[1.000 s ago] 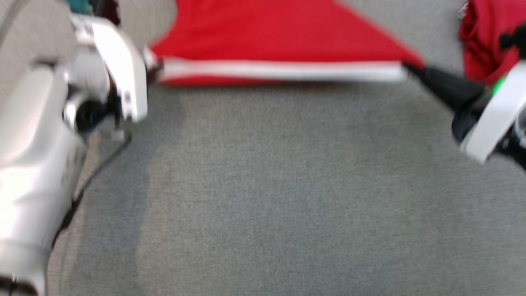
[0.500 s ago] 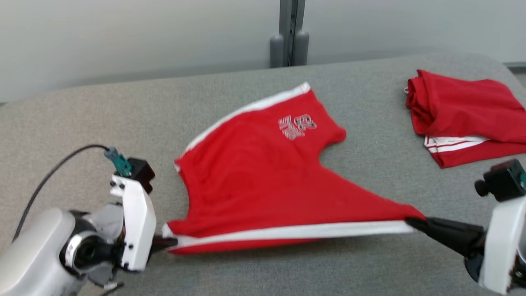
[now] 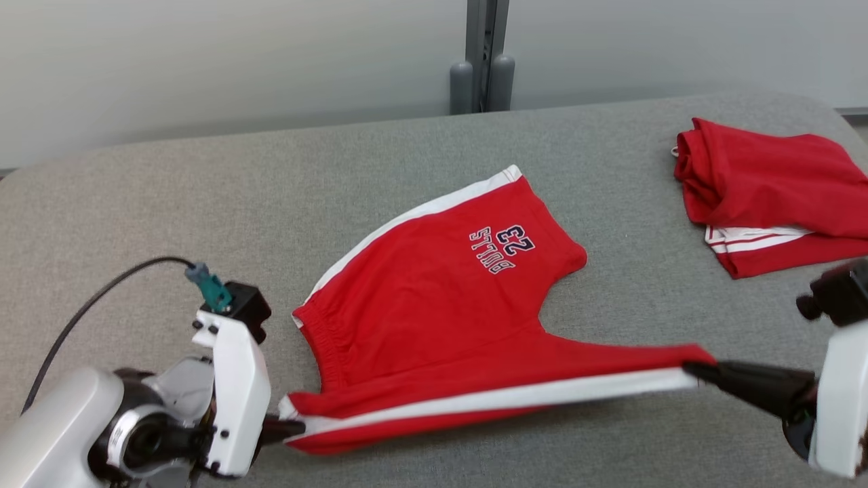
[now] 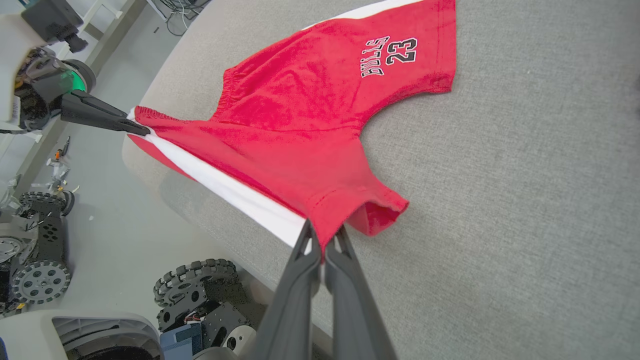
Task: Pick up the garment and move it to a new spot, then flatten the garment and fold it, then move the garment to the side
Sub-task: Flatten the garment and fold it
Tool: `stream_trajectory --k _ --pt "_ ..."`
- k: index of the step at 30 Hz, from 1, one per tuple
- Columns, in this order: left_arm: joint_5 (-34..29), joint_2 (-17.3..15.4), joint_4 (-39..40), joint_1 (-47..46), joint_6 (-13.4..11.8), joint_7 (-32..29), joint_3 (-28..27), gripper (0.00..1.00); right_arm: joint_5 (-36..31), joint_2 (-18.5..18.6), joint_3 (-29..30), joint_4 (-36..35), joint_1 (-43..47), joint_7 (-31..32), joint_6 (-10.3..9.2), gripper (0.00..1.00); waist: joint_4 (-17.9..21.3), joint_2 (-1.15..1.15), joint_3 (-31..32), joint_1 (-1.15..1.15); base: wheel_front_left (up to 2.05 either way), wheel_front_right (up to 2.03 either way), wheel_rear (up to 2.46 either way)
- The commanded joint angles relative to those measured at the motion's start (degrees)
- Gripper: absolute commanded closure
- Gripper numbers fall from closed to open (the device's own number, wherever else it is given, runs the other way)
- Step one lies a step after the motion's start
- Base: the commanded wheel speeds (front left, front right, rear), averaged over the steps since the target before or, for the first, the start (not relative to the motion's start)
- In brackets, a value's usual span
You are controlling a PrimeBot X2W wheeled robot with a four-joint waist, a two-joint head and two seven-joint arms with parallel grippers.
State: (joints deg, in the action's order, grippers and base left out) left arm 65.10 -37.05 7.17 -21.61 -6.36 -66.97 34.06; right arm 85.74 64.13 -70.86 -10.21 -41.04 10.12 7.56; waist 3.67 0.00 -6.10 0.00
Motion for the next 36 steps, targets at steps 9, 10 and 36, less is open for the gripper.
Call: stream_trajectory --k 9,10,36 --pt "-0.5 8.2 -11.6 -14.4 -3.4 -2.1 -0.6 1.00 1.8 -8.3 3.6 11.2 -10.4 7.0 -0.06 1.00 -1.4 0.00 -7.7 0.00 0.00 0.00 0.00" --pt "-0.3 9.3 -12.9 -15.8 -4.0 -2.5 -0.6 1.00 2.1 -9.1 3.9 12.9 -11.7 8.2 -0.07 1.00 -1.7 0.00 -8.5 0.00 0.00 0.00 0.00" --pt "-2.9 15.4 -19.2 -34.1 -11.8 -7.2 -0.7 1.00 1.0 -19.5 6.8 33.2 -31.6 13.5 -0.06 1.00 -10.3 0.00 -21.2 0.00 0.00 0.00 0.00"
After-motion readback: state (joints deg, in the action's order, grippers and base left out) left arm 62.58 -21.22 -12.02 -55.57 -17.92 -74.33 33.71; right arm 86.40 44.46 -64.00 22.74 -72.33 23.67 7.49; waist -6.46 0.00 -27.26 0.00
